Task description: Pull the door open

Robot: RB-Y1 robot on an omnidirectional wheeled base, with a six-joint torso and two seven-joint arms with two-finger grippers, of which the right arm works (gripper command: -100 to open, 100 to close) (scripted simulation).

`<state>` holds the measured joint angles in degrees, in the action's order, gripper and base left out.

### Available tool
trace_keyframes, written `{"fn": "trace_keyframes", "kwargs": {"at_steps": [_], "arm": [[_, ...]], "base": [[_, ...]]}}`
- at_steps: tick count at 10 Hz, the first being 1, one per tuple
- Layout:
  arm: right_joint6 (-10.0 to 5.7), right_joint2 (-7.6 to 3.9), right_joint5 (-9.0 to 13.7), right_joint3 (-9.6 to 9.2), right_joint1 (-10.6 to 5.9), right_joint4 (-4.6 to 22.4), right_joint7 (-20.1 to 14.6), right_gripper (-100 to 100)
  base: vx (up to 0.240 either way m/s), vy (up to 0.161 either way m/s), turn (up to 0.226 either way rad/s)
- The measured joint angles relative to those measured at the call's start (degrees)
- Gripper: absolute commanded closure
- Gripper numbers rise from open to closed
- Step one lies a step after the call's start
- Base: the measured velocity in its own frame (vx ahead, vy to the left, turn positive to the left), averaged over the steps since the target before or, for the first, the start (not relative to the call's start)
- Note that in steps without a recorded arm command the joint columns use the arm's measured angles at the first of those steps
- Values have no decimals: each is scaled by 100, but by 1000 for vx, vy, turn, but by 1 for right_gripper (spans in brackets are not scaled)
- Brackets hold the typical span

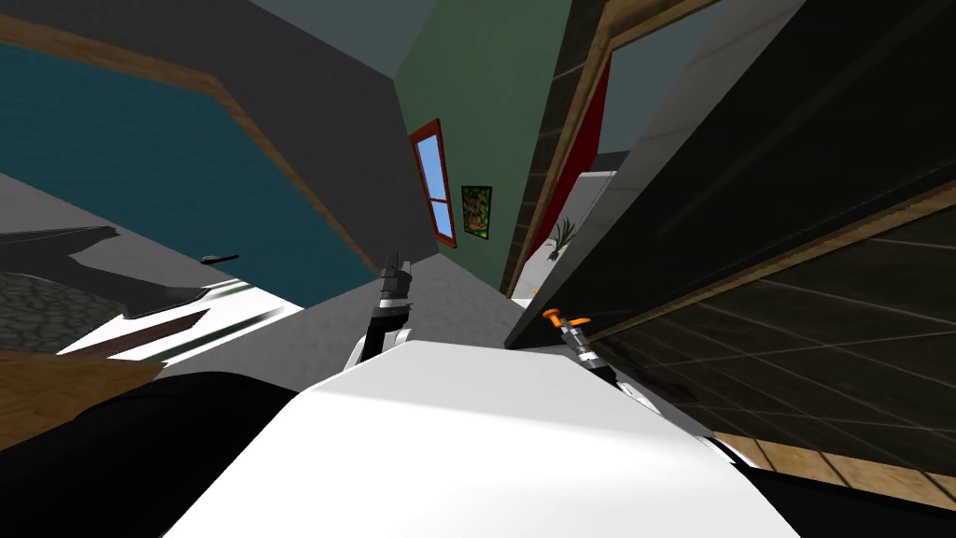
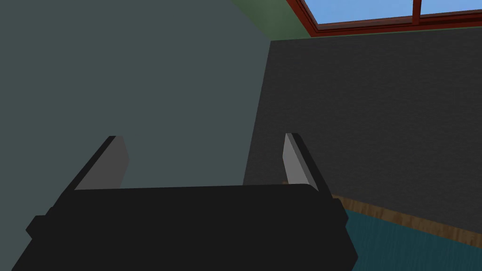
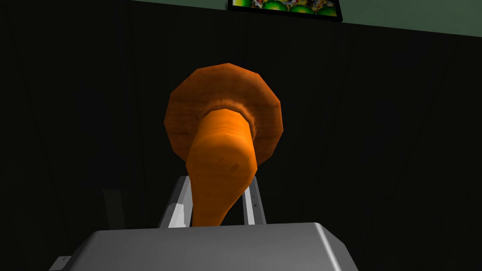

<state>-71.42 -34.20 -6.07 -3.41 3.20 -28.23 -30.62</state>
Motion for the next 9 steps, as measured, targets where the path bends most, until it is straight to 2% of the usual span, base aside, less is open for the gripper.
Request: {"fn": "trace_keyframes", "kwargs": {"at_steps": [3,5,7,9], "arm": [[-199,-8,-21,-19,-50,227,-4,100],[-235,-22,-25,-21,31,160,-13,100],[-362,-40,-36,-29,-25,316,-22,100],[-341,-53,-33,-23,36,249,-32,100]], "base": [[-191,-126,194],[-214,-94,171],[-226,-82,127],[-120,-41,81]]}}
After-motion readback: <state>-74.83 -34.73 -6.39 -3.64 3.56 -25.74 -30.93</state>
